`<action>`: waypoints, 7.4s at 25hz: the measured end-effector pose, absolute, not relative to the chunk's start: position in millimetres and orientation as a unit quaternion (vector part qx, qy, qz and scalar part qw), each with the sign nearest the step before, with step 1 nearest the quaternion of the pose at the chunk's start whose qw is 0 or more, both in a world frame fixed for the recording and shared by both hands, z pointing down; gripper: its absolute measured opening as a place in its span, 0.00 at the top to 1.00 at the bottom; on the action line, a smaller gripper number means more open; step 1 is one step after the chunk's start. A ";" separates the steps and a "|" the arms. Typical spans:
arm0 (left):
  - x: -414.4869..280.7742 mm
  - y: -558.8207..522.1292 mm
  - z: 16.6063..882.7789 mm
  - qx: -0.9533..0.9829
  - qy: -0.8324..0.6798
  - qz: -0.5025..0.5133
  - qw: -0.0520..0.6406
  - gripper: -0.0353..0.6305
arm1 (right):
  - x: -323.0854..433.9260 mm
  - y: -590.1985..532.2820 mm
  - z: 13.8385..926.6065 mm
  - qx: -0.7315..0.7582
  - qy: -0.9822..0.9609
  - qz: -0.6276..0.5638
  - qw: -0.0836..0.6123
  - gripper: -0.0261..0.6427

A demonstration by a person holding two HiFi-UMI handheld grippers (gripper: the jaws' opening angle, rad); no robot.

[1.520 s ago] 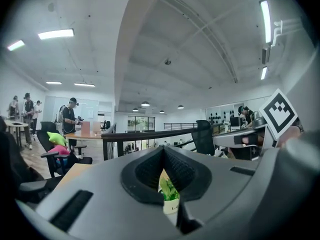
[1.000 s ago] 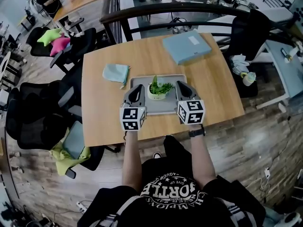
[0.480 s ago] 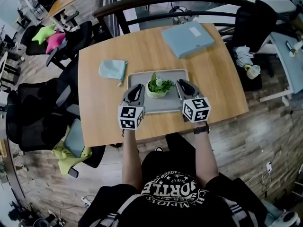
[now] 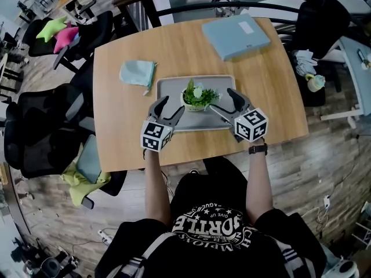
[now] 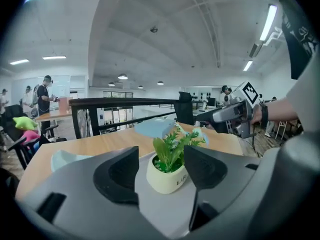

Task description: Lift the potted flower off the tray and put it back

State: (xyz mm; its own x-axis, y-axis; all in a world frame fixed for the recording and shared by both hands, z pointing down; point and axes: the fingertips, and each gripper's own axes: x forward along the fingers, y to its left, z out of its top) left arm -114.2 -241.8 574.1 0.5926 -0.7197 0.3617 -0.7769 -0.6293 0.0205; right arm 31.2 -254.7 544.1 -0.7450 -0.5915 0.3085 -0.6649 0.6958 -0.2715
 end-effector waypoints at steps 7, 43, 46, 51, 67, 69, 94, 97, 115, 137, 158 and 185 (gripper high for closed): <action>-101.3 -240.4 592.5 0.915 -0.348 0.190 0.074 0.42 | 23.3 -248.9 578.9 0.283 -0.930 0.165 0.168 0.22; -71.3 -272.2 684.2 0.950 -0.172 0.247 0.082 0.34 | -28.6 -281.0 680.1 0.125 -0.956 0.161 0.211 0.37; -72.0 -273.4 683.6 0.951 -0.170 0.245 0.083 0.35 | -29.4 -282.3 679.5 0.125 -0.955 0.161 0.214 0.37; -71.2 -273.1 684.2 0.948 -0.176 0.250 0.087 0.35 | -30.4 -281.9 681.1 0.130 -0.955 0.164 0.211 0.37; -64.8 -273.4 686.4 0.940 -0.193 0.254 0.123 0.34 | -42.3 -289.3 685.5 0.129 -0.956 0.184 0.187 0.23; -64.8 -273.1 686.6 0.940 -0.190 0.255 0.121 0.34 | -43.2 -289.1 686.3 0.126 -0.957 0.179 0.192 0.22; -54.9 -267.7 675.1 0.925 -0.181 0.296 0.157 0.32 | -34.1 -280.3 668.3 0.114 -0.954 0.171 0.220 0.26; -56.3 -264.2 662.9 0.926 -0.185 0.287 0.162 0.32 | -35.5 -277.4 654.5 0.113 -0.955 0.162 0.223 0.27; -70.1 -211.1 580.2 0.926 -0.205 0.281 0.144 0.32 | -49.8 -224.0 570.2 0.105 -0.960 0.125 0.228 0.28; -84.9 -122.3 515.4 0.931 -0.225 0.262 0.116 0.32 | -65.8 -134.4 503.4 0.104 -0.959 0.077 0.252 0.28; -70.4 -22.4 456.2 0.945 -0.189 0.257 0.071 0.32 | -49.7 -31.7 443.9 0.165 -0.955 0.059 0.240 0.28; 30.6 61.2 421.6 0.944 -0.193 0.254 0.081 0.32 | 51.3 52.0 409.5 0.161 -0.955 0.070 0.237 0.28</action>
State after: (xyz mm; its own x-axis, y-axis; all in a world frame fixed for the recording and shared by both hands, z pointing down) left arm 30.6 61.2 421.6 0.7965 -0.3235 0.5107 -0.4057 -0.9123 0.0549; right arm 51.3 52.0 409.5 -0.8351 -0.2754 0.4762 -0.3417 0.9381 -0.0567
